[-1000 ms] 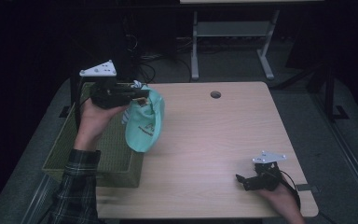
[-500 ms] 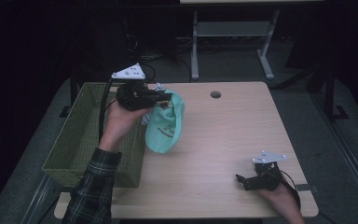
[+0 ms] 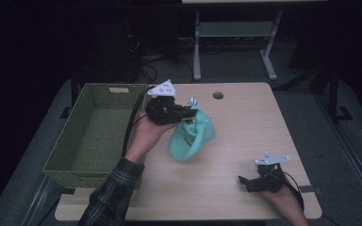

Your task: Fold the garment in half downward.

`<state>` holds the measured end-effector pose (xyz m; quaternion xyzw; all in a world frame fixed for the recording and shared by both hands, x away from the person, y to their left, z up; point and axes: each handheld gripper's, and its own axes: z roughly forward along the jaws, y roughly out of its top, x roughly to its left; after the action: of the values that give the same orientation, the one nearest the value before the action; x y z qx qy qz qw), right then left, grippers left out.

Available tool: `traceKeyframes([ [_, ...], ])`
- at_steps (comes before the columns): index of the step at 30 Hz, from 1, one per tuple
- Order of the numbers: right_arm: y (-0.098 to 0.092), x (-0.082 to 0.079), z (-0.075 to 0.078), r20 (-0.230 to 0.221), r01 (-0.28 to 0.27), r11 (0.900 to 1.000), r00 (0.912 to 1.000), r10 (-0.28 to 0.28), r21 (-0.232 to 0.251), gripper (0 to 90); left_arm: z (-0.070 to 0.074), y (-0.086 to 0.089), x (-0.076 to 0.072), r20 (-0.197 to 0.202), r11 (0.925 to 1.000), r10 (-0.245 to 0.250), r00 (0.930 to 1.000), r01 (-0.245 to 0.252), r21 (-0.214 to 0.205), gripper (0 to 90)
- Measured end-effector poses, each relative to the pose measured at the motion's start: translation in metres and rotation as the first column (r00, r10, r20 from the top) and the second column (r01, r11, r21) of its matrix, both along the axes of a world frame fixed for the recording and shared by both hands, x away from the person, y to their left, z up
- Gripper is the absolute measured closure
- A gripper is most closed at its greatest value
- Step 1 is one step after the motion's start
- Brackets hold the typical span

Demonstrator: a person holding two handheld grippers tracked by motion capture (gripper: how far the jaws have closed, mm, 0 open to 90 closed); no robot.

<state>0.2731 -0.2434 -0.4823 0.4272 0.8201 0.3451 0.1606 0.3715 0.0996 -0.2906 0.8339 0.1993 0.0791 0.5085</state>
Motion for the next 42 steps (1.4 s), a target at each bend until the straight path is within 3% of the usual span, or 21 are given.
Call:
traceKeyframes([
  [8,0.000,0.000,0.000,0.001,0.000,1.0000,1.0000,0.000,-0.001,1.7,-0.025,-0.023,-0.006,-0.017,0.9990,0.005,0.9998,-0.004,0.043,85.5],
  [16,0.000,0.000,0.000,0.001,-0.001,1.0000,1.0000,0.001,-0.002,1.7,-0.059,-0.039,-0.006,-0.074,0.9985,-0.008,0.9972,0.012,0.054,85.4],
  [26,0.000,0.000,0.000,0.001,-0.002,1.0000,1.0000,0.002,-0.002,1.7,-0.107,-0.064,-0.004,-0.139,0.9930,-0.031,0.9898,0.046,0.109,85.3],
  [32,0.000,0.000,0.000,0.001,-0.002,1.0000,1.0000,0.002,-0.002,1.7,-0.130,-0.077,-0.004,-0.172,0.9876,-0.042,0.9843,0.067,0.142,84.8],
  [37,0.000,0.000,0.000,0.001,-0.002,1.0000,1.0000,0.002,-0.002,1.7,-0.154,-0.085,-0.004,-0.191,0.9739,-0.046,0.9806,0.087,0.210,84.1],
  [39,0.000,0.000,0.000,0.001,0.000,1.0000,1.0000,0.000,-0.003,1.7,-0.158,-0.086,-0.004,-0.195,0.9730,-0.044,0.9799,0.086,0.214,81.8],
  [42,0.000,0.000,0.000,-0.001,0.000,1.0000,1.0000,0.000,-0.002,1.7,-0.153,-0.082,-0.004,-0.186,0.9772,-0.031,0.9821,0.069,0.201,67.6],
])
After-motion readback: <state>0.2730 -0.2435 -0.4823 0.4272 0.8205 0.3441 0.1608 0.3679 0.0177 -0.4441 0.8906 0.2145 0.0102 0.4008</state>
